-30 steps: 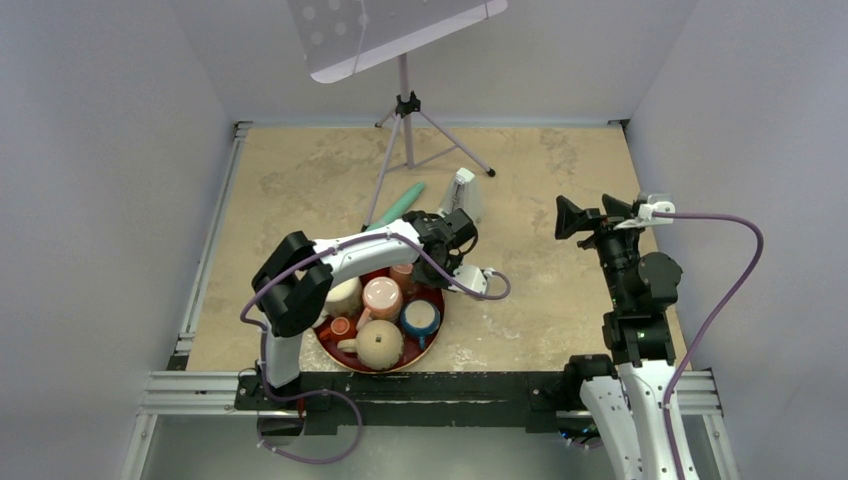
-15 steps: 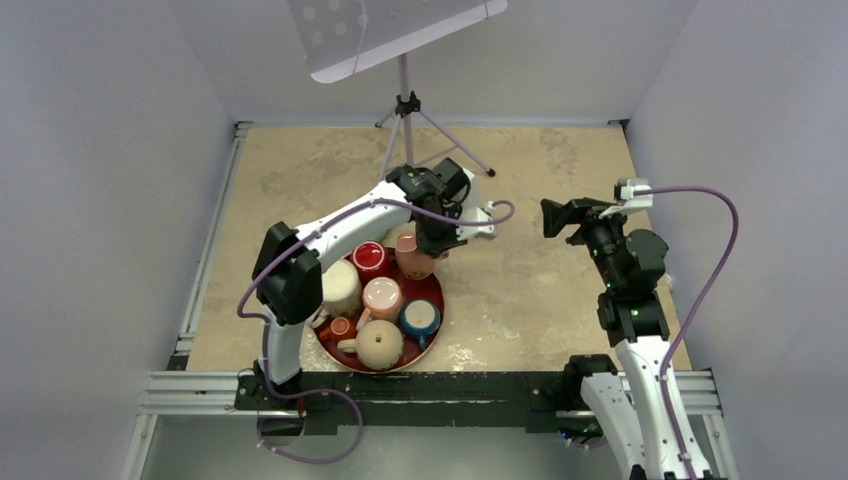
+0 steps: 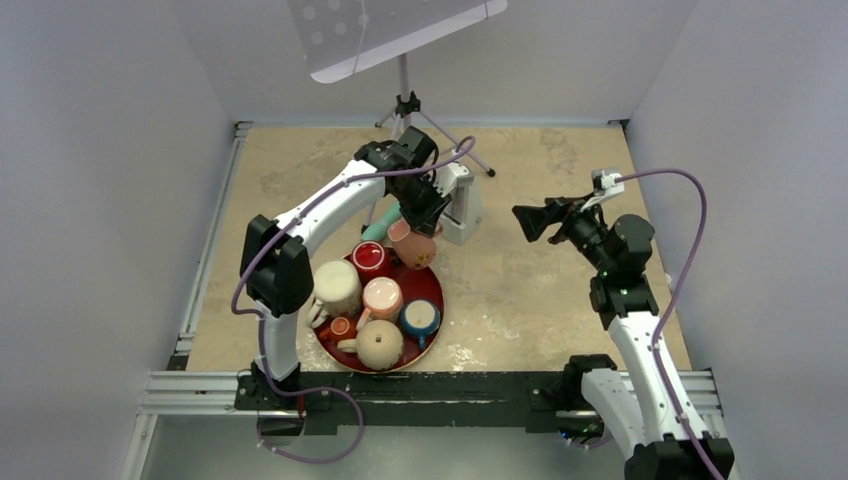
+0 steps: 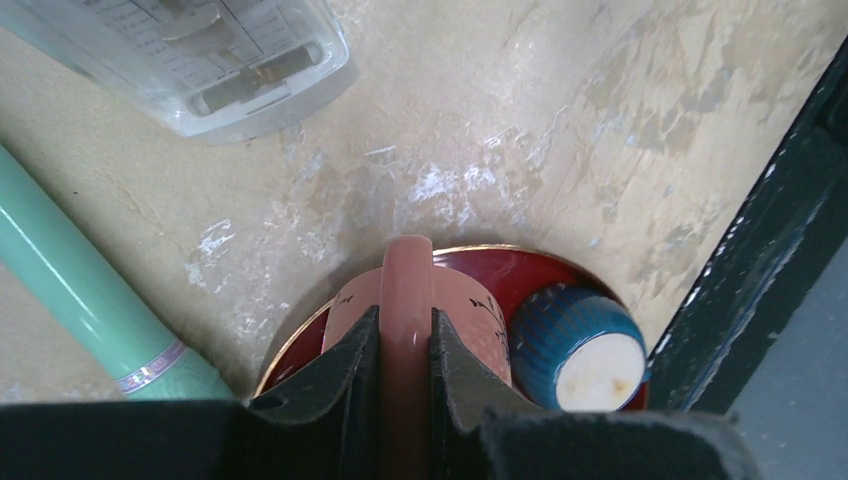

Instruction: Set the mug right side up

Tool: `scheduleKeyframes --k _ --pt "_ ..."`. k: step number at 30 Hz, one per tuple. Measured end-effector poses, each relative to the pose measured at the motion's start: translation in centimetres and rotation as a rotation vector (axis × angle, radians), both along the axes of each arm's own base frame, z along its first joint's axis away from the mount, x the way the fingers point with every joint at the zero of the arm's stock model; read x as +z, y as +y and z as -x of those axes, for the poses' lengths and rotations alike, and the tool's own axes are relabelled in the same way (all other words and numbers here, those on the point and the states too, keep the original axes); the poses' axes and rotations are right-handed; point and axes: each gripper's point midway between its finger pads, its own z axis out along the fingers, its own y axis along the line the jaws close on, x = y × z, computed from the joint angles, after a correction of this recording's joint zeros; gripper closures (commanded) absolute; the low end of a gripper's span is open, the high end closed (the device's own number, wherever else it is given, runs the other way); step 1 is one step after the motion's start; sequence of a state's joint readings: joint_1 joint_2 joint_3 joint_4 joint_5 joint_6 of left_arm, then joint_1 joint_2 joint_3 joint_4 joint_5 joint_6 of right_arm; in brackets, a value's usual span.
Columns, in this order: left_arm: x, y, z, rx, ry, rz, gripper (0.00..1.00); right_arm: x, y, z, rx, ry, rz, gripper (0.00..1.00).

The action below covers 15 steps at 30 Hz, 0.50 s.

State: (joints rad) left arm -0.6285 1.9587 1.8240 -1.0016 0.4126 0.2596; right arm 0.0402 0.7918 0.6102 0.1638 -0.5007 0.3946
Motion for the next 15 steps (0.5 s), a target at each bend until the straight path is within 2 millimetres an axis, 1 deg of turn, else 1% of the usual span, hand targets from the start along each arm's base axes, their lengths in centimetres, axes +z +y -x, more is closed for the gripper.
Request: scheduleKeyframes --k 2,4,6,9,12,15 --pt "0.2 -0.4 -0.1 0.035 0.030 0.029 1.00 -1.4 1.1 -0.1 0.063 0.042 -0.010 0.01" --pt "0.5 -0.9 -0.2 0.062 0.054 0.052 1.00 -3.7 2.4 0.0 0.129 0.117 -0.010 0.01" --pt "1.0 -1.6 -0.5 0.084 0.076 0.086 1.00 -5.3 3.3 0.4 0.177 0.172 -0.012 0.01" --pt "2.2 -2.6 -0.8 0.123 0.115 0.153 1.00 -6.7 4.8 1.2 0.255 0.229 -0.049 0.01" --pt "3.6 -3.1 -1.1 0.162 0.156 0.218 1.00 -7.8 6.4 2.0 0.340 0.291 -0.101 0.01" --pt "5.1 -3.4 -1.6 0.197 0.187 0.273 1.00 -9.0 8.5 3.1 0.453 0.369 -0.138 0.01"
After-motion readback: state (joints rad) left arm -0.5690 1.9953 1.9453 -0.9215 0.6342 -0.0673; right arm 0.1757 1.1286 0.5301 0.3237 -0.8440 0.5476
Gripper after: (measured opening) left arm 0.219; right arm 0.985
